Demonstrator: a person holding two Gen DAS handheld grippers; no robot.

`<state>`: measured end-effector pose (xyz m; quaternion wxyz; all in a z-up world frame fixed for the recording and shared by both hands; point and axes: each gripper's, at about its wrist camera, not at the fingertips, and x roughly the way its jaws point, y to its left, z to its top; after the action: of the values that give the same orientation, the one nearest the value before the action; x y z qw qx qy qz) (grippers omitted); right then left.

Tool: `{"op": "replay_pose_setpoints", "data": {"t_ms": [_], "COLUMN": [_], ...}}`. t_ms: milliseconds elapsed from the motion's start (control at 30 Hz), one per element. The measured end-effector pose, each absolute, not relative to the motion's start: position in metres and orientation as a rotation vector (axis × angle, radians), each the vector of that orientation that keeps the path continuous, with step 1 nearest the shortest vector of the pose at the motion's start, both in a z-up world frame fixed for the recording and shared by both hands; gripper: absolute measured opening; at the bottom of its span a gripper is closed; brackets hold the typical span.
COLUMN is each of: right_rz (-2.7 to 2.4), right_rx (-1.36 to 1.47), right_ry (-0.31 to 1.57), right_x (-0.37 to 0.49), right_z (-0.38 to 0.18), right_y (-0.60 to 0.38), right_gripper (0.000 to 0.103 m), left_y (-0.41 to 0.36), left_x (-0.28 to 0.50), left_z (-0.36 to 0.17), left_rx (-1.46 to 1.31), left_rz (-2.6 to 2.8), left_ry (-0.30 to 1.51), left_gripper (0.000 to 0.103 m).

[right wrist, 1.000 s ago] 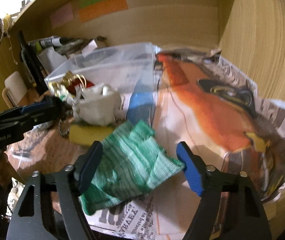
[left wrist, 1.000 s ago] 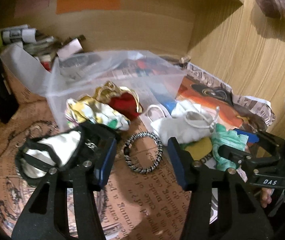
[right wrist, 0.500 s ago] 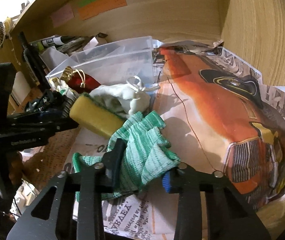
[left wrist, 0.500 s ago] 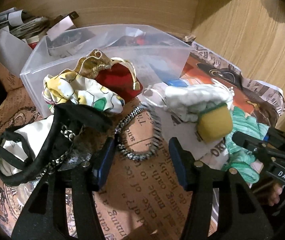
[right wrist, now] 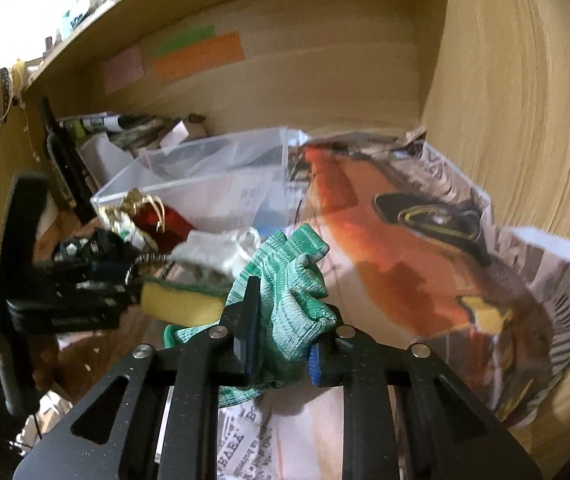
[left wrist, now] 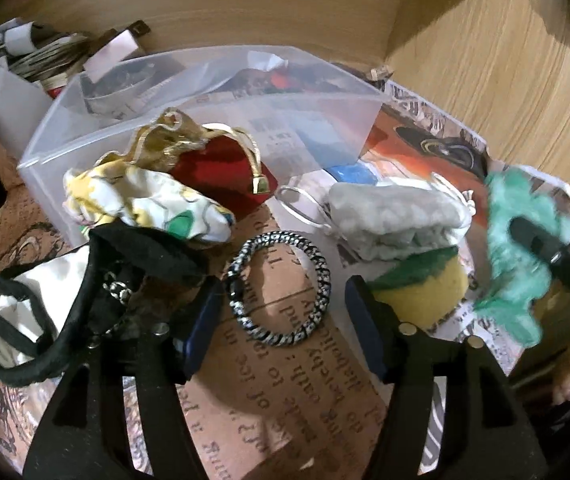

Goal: Organize soft objects
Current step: 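Lift the green glove with the right tool while the left tool grasps the black-white braided bracelet, then drop the glove into the clear box with the right tool while the left tool drops the bracelet in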

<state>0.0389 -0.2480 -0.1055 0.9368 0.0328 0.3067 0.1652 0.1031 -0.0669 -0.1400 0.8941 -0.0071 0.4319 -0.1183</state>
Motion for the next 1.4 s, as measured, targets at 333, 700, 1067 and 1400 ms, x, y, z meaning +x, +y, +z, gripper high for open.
{"op": "replay_pose_setpoints", "data": {"t_ms": [333,700,1067,1400], "right_rz": [0.321,0.371,0.453,0.498], "right_rx": [0.091,0.08,0.028,0.004], "right_ry": [0.553,0.457,0.394,0.419], "right_x": [0.042,0.058,0.094,0.136], "right_z": [-0.087,-0.058,-0.027,-0.019], "right_y": [-0.253,-0.238,-0.2,-0.173], "right_gripper": [0.017,0.017,0.017,0.017], "left_y": [-0.071,-0.055,-0.018,0.015], "left_x": [0.106,0.082,0.088,0.131], "left_z": [-0.139,-0.088,-0.019,-0.003], "left_rx": [0.005,-0.009,-0.023,-0.045], "left_rz": [-0.239,-0.229,-0.145,-0.073], "left_ry": [0.868,0.721,0.556,0.557], "left_gripper": [0.033,0.031,0.031,0.031]}}
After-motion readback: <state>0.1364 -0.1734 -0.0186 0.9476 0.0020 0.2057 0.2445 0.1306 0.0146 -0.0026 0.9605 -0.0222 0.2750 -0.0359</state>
